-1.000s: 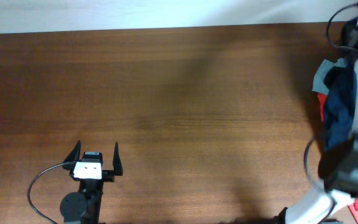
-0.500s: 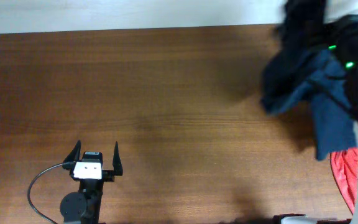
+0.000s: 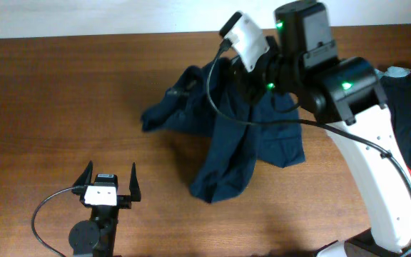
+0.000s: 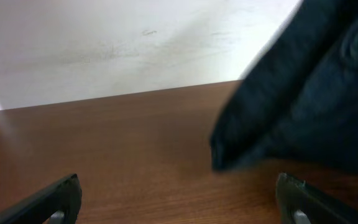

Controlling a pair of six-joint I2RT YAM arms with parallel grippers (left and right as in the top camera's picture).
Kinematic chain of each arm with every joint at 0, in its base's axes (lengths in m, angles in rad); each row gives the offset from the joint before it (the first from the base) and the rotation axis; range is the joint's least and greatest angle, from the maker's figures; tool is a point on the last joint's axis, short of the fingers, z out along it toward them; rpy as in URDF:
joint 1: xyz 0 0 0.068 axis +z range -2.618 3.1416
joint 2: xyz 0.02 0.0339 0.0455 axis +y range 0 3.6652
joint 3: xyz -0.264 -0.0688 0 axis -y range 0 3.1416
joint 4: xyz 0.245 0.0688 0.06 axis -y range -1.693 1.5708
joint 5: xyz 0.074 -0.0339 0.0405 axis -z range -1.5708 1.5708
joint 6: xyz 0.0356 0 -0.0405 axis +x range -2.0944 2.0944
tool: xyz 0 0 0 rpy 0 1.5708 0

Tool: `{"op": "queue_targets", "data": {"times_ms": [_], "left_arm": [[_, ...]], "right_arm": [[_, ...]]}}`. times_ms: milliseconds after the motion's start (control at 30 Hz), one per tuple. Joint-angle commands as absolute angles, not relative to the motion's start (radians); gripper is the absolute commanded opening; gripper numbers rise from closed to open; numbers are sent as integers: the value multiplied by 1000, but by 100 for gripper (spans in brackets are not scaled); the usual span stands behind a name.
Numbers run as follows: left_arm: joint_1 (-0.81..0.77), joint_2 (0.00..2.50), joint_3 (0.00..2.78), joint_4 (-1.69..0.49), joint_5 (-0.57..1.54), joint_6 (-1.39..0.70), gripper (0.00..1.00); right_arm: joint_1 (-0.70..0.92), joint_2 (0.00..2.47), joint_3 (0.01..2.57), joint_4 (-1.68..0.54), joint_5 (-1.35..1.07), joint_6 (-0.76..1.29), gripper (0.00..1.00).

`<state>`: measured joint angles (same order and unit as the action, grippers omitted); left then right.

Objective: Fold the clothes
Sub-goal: 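Lift the navy garment and drag it left to table center, then reach the left gripper to the garment's left edge and grasp it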

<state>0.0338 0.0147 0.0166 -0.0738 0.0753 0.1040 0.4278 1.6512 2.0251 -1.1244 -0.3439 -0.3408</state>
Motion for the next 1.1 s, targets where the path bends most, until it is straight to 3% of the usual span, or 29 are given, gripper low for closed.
{"op": "queue_targets", "data": {"times_ms": [0, 1067], "left_arm": [[29, 6, 9, -71, 82, 105, 99], [29, 6, 9, -71, 82, 105, 99]], "right_arm": [[439, 1675, 2034, -1168, -363, -332, 4], [437, 1662, 2035, -1172, -363, -247, 4]]}}
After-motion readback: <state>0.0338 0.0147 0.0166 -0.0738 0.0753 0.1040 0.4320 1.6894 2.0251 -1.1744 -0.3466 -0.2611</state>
